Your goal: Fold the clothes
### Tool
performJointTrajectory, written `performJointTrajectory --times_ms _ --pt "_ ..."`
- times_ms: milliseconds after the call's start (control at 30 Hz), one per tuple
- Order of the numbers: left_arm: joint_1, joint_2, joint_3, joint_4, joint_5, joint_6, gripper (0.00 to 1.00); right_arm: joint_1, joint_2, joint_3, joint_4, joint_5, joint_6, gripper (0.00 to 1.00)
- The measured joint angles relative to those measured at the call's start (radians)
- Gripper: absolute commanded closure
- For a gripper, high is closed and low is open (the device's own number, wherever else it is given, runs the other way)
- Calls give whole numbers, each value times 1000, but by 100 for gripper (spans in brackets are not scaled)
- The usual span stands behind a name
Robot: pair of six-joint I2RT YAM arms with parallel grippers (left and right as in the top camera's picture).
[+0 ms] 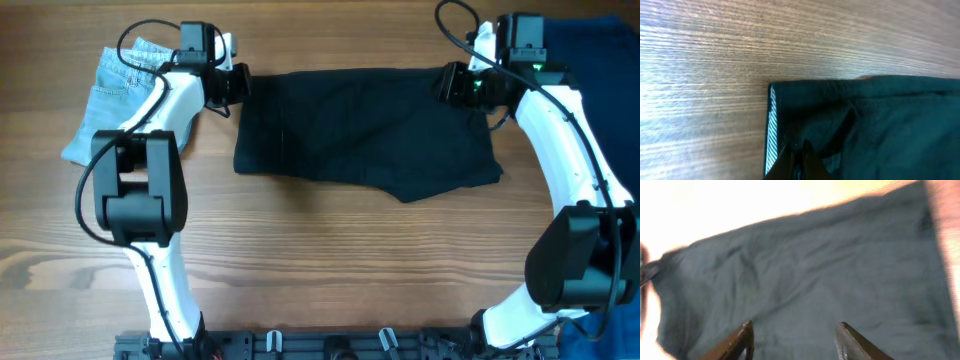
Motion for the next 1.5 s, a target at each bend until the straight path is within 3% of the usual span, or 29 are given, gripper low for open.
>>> performJointTrajectory --times_ms 267,600,700,800,933,1033,1167,1200,1400,1500 --pt "1 -159 0 -183 16 -1 96 -134 87 0 206 85 95 38" --pt "-15 -282 0 -293 34 -1 95 -139 328 0 533 -16 94 39" --pt "-35 -282 0 -294 34 0 94 -139 330 0 541 -42 96 43" --pt "-48 -282 0 -290 34 0 96 -139 331 0 539 -77 89 36" --pt "-48 -282 0 -291 34 -1 96 -137 339 0 537 -76 82 36" --pt "-48 -282 0 -294 34 -4 96 -137 367 0 536 -74 79 49" --pt "-48 -282 0 -294 34 -8 96 -137 414 0 536 -100 68 89" --pt "-48 -282 0 -295 34 -8 96 -137 414 0 537 -111 68 93" --pt "-48 -293 0 -296 34 -8 96 -152 372 0 486 -219 6 96" --pt "-47 -344 0 -300 34 -8 96 -177 245 -1 409 -248 -10 96"
